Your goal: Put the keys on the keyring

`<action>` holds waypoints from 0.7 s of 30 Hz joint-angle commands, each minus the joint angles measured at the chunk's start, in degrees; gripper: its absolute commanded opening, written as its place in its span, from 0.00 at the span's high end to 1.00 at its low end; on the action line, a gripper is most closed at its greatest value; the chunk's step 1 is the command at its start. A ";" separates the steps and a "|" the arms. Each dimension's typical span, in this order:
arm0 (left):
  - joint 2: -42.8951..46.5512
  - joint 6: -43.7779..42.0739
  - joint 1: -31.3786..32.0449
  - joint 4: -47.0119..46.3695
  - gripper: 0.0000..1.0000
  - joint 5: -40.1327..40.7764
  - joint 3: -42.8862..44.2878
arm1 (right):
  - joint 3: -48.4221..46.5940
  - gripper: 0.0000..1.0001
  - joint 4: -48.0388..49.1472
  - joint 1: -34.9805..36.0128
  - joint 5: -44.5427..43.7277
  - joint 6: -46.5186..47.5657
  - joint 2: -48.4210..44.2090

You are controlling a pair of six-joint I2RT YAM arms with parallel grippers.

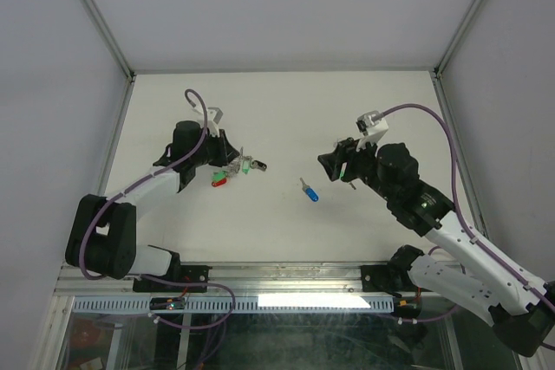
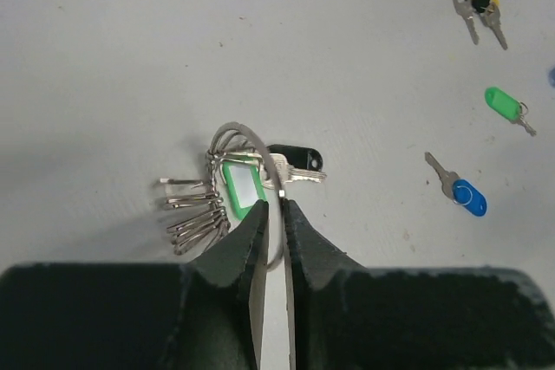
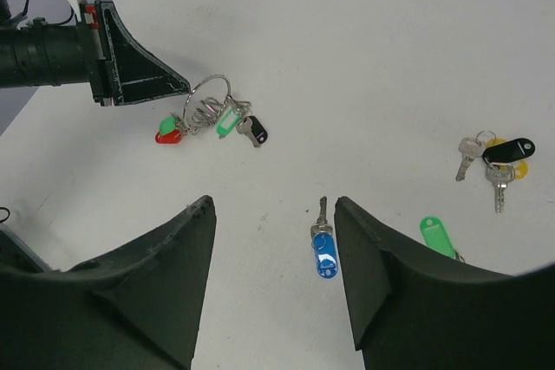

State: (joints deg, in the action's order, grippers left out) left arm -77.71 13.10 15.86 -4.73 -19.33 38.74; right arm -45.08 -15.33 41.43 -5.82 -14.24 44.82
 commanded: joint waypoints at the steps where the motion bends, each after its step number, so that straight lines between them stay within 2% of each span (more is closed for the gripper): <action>1: -1.86 0.85 -2.06 -4.96 0.87 1.04 1.22 | 0.96 0.41 2.54 -0.30 -2.89 -3.54 -2.06; 3: -2.40 0.95 -3.03 -4.95 0.80 1.30 1.55 | 1.21 0.39 2.41 -0.30 -4.69 -4.53 -2.27; 6: -1.78 0.98 -4.20 -4.64 0.70 1.64 2.07 | 0.48 0.25 0.01 -0.30 -7.55 -5.35 -2.09; 8: -0.81 0.67 -4.73 -4.10 0.67 1.83 2.30 | 0.11 0.18 -1.55 -0.30 -7.80 -3.76 -2.08; 11: 1.38 -0.01 -4.94 -2.27 0.63 1.66 3.01 | 0.17 0.01 -1.75 -0.30 -7.53 -1.12 -2.75; 15: 7.52 -0.89 -5.11 -0.59 0.52 1.69 2.39 | 1.20 0.01 -0.23 -0.30 -6.16 3.27 -5.60; 21: 23.27 -2.24 -5.20 -0.24 0.35 4.52 -1.35 | -0.75 0.01 -4.10 -0.30 -9.02 5.28 -8.99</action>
State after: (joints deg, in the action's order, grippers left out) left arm -64.82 12.38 11.14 -2.81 -17.52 38.83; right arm -43.40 -18.85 41.43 -11.99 -11.73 38.24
